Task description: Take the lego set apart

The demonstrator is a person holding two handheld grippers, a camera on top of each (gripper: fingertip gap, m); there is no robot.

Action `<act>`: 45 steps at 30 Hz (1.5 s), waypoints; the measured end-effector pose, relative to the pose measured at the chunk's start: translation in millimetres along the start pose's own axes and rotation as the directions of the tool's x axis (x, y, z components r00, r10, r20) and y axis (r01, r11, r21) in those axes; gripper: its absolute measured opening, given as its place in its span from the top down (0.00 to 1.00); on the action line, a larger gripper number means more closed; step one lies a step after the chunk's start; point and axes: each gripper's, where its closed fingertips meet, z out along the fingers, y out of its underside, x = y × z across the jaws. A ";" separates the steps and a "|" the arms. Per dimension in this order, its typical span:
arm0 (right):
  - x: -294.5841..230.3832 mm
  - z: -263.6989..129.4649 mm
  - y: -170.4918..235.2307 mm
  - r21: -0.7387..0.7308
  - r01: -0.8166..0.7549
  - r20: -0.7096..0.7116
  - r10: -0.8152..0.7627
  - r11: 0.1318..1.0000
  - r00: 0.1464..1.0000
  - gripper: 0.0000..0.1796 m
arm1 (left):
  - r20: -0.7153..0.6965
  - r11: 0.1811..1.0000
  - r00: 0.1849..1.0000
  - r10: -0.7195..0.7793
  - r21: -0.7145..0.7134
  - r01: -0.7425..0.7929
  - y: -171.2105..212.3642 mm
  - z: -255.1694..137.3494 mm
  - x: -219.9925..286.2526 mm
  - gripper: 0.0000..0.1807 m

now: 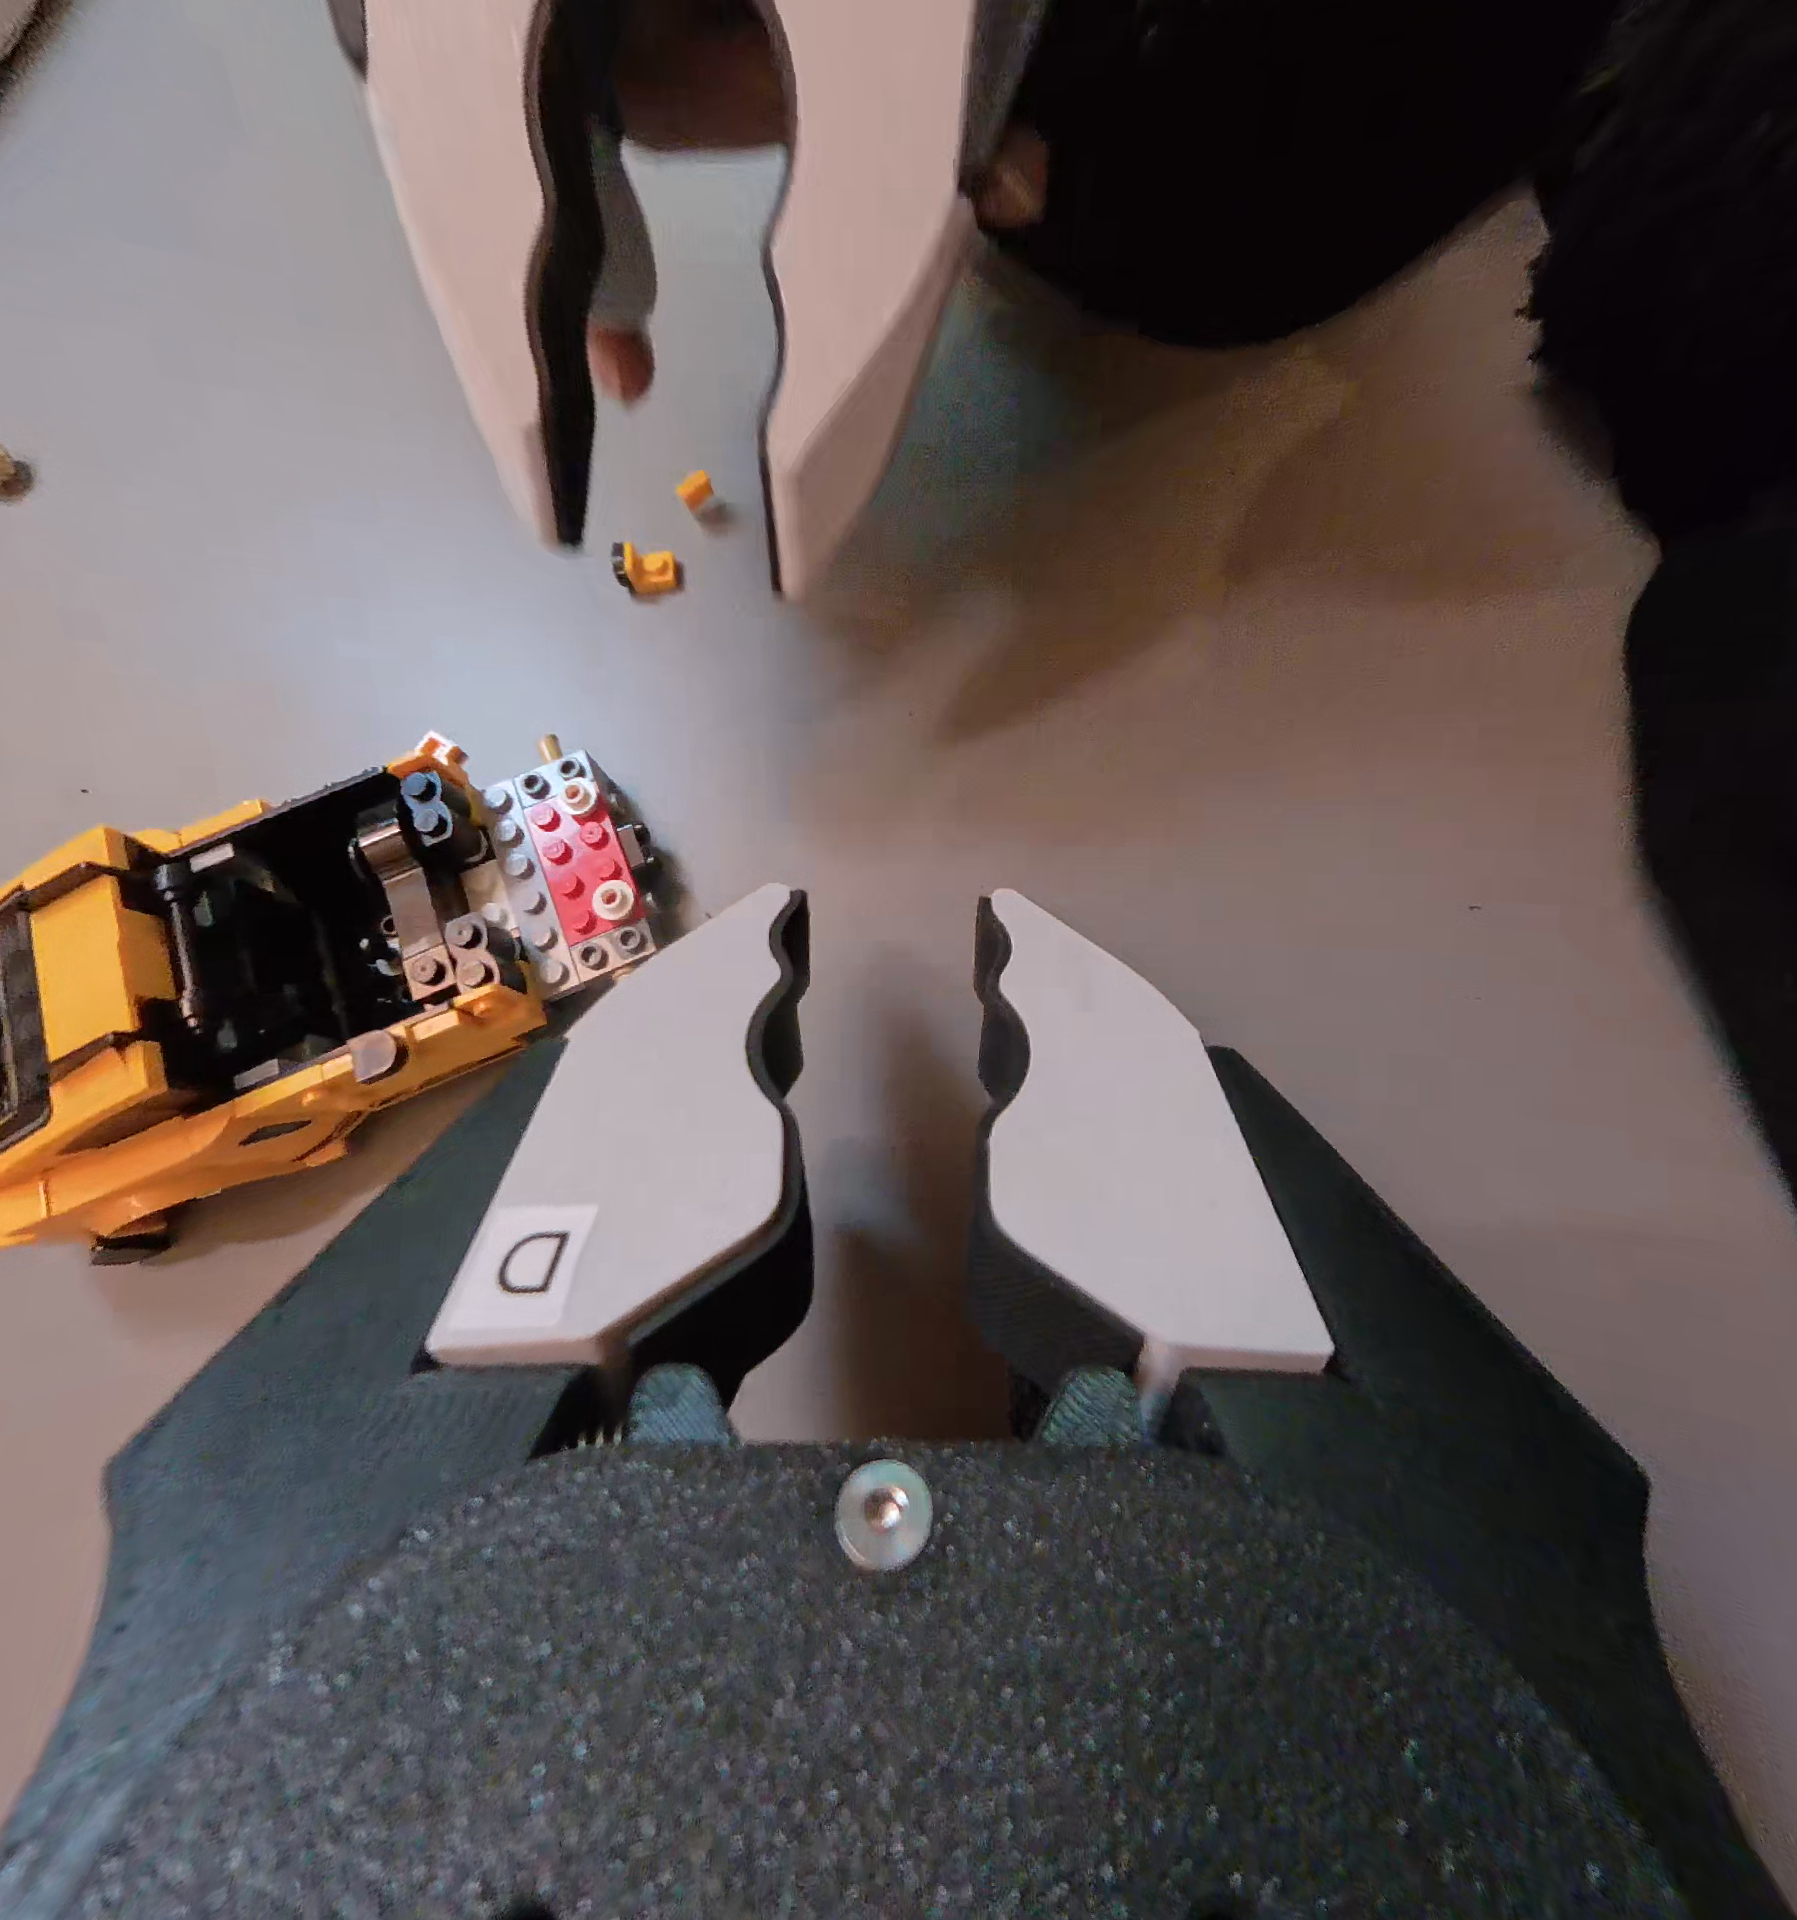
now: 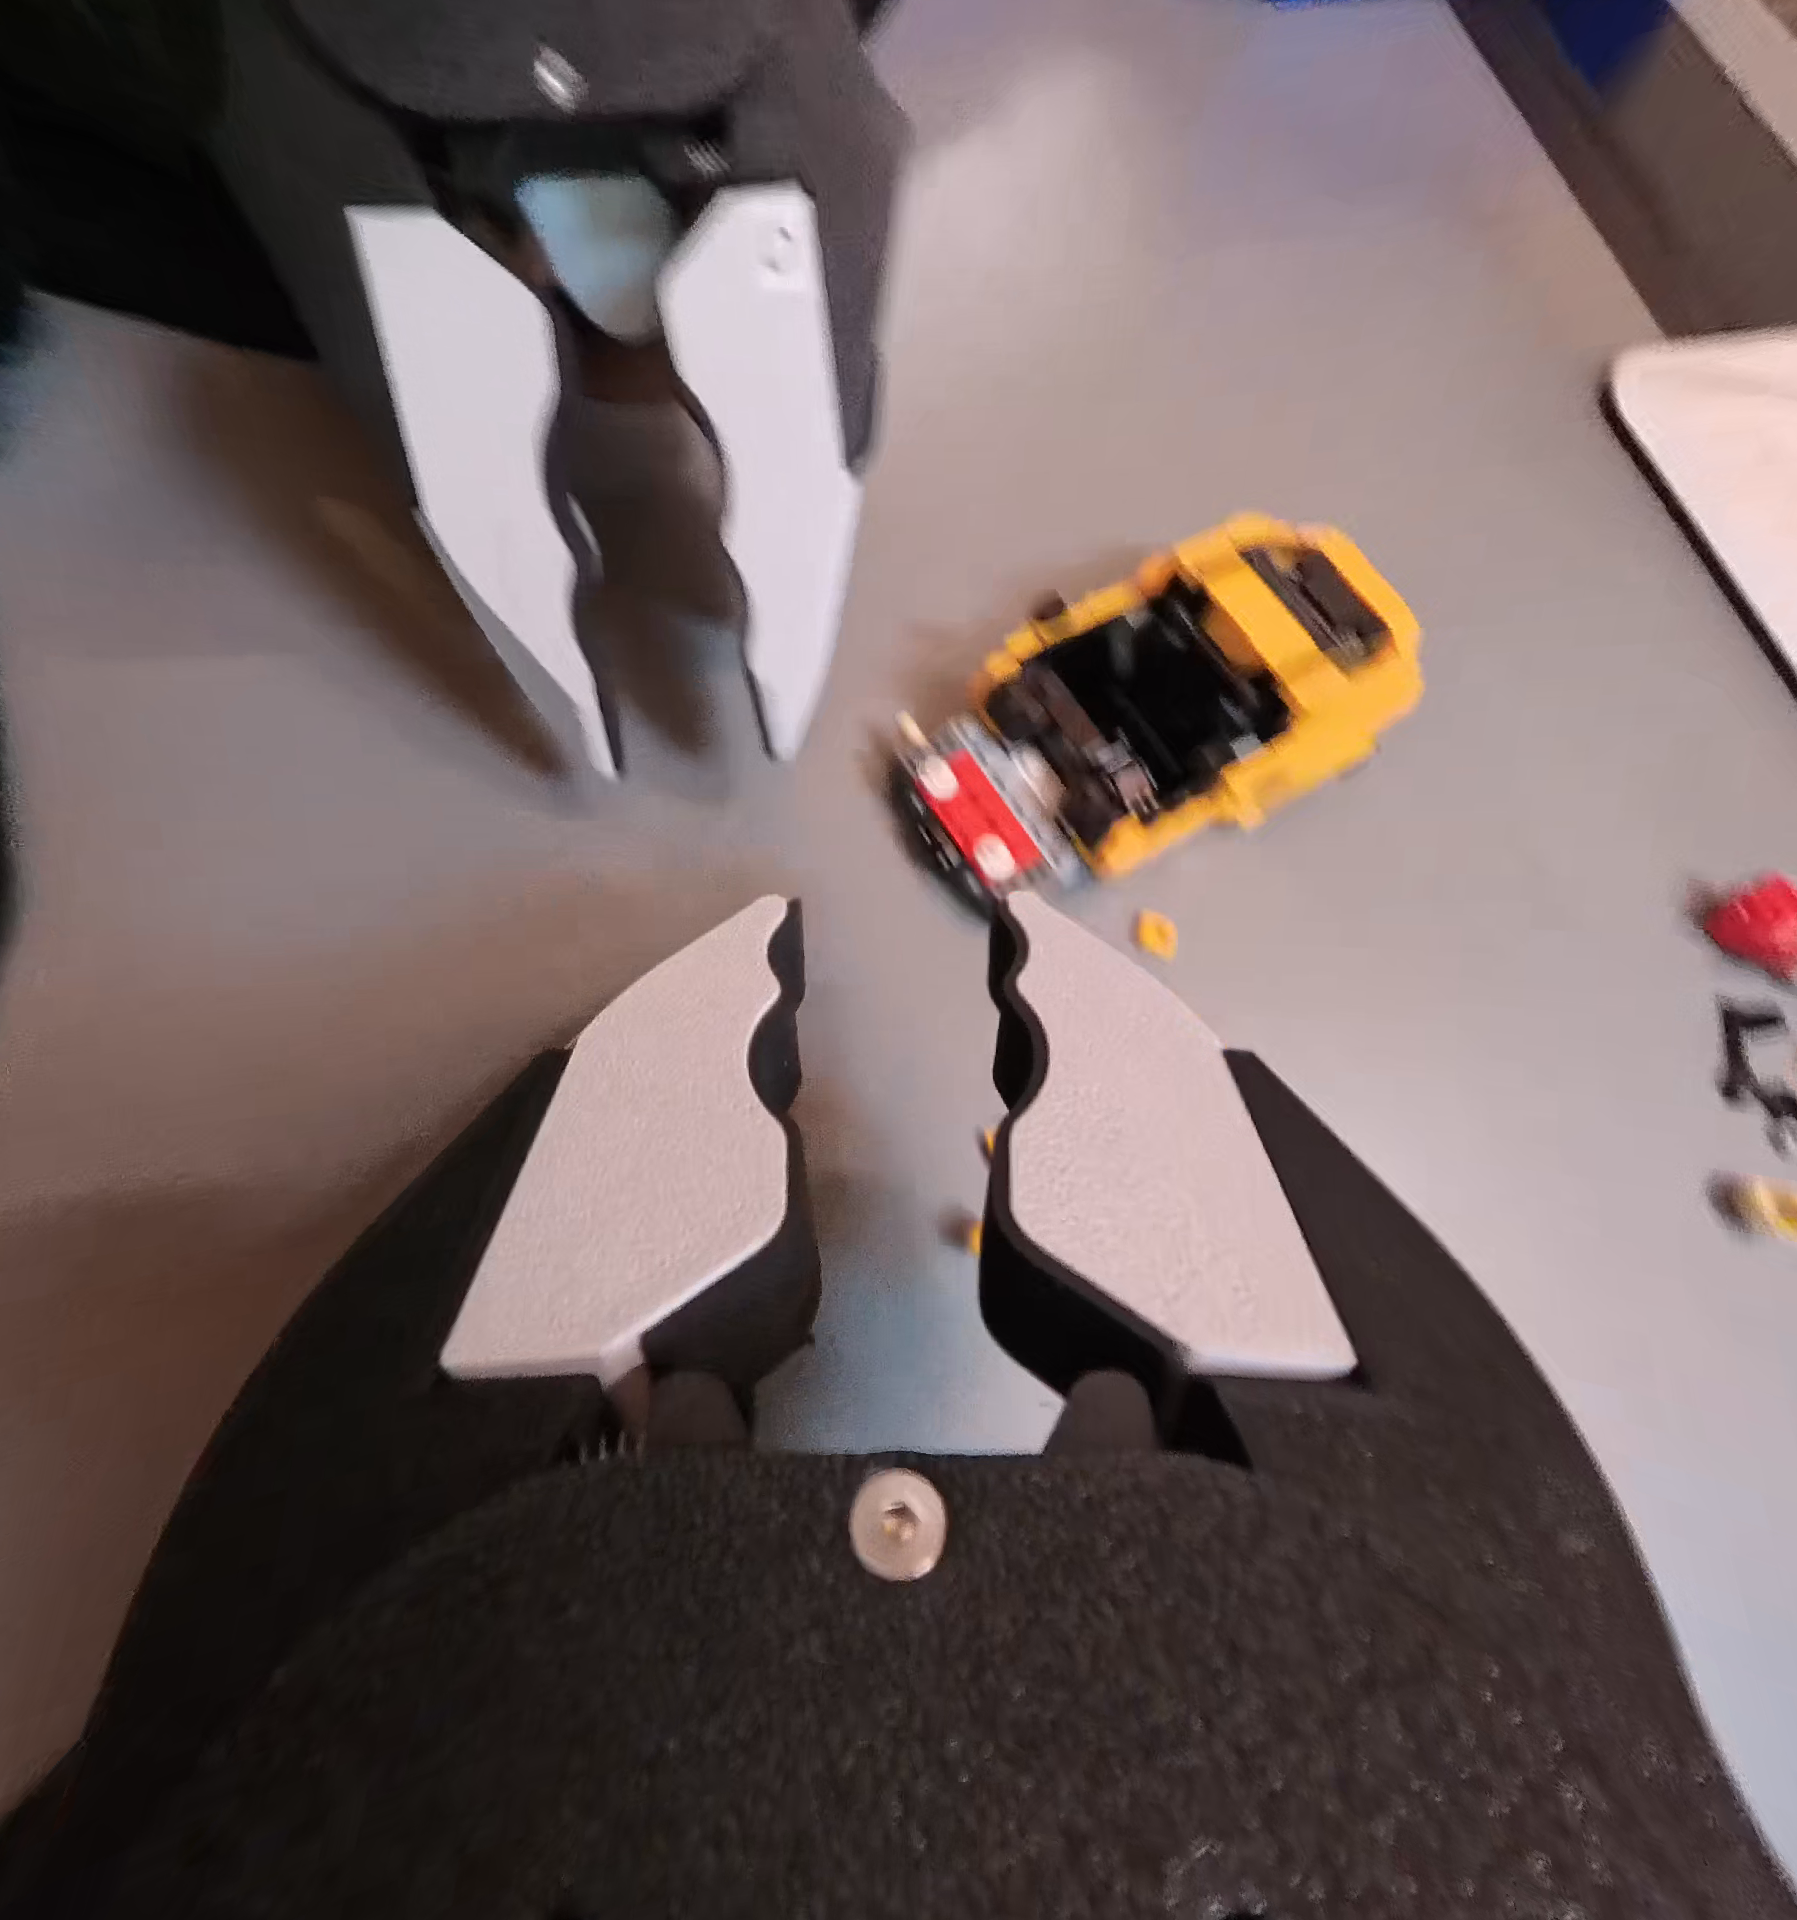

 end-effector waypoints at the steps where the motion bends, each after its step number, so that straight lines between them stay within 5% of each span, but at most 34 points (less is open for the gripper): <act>1: 6.1 -7.8 11.5 -0.041 -0.019 -0.015 0.018 0.999 1.000 0.81 | 0.003 1.000 1.000 -0.005 -0.005 0.005 0.9 0.8 -1.0 0.84; 5: 13.9 -20.4 56.0 -0.210 -0.055 -0.056 0.044 0.976 0.997 0.82 | 0.005 1.000 1.000 -0.017 -0.012 0.017 3.2 1.9 -2.7 0.85; 17: 16.7 -18.4 77.5 -0.300 -0.135 -0.060 0.122 0.944 0.991 0.96 | 0.037 1.000 0.999 -0.021 -0.012 0.022 3.8 -1.7 -8.9 0.87; 24: -11.3 14.4 8.1 -0.059 0.012 0.037 -0.009 0.998 0.999 0.96 | -0.037 0.963 0.974 -0.222 0.149 0.225 -15.3 -14.3 -17.8 0.84; 31: -18.1 24.6 -58.5 0.156 0.283 -0.074 -0.275 0.946 0.959 0.96 | -0.364 0.730 0.774 -0.518 0.282 0.622 -33.5 -43.6 -28.2 0.85; 38: -22.2 19.5 -73.4 0.197 0.404 -0.140 -0.382 0.893 0.913 0.96 | -0.557 0.613 0.640 -0.529 0.270 0.742 -45.9 -54.3 -22.4 0.94; 45: -24.4 16.0 -77.3 0.197 0.466 -0.182 -0.435 0.863 0.882 0.96 | -0.620 0.581 0.590 -0.518 0.251 0.774 -50.6 -57.2 -18.3 0.95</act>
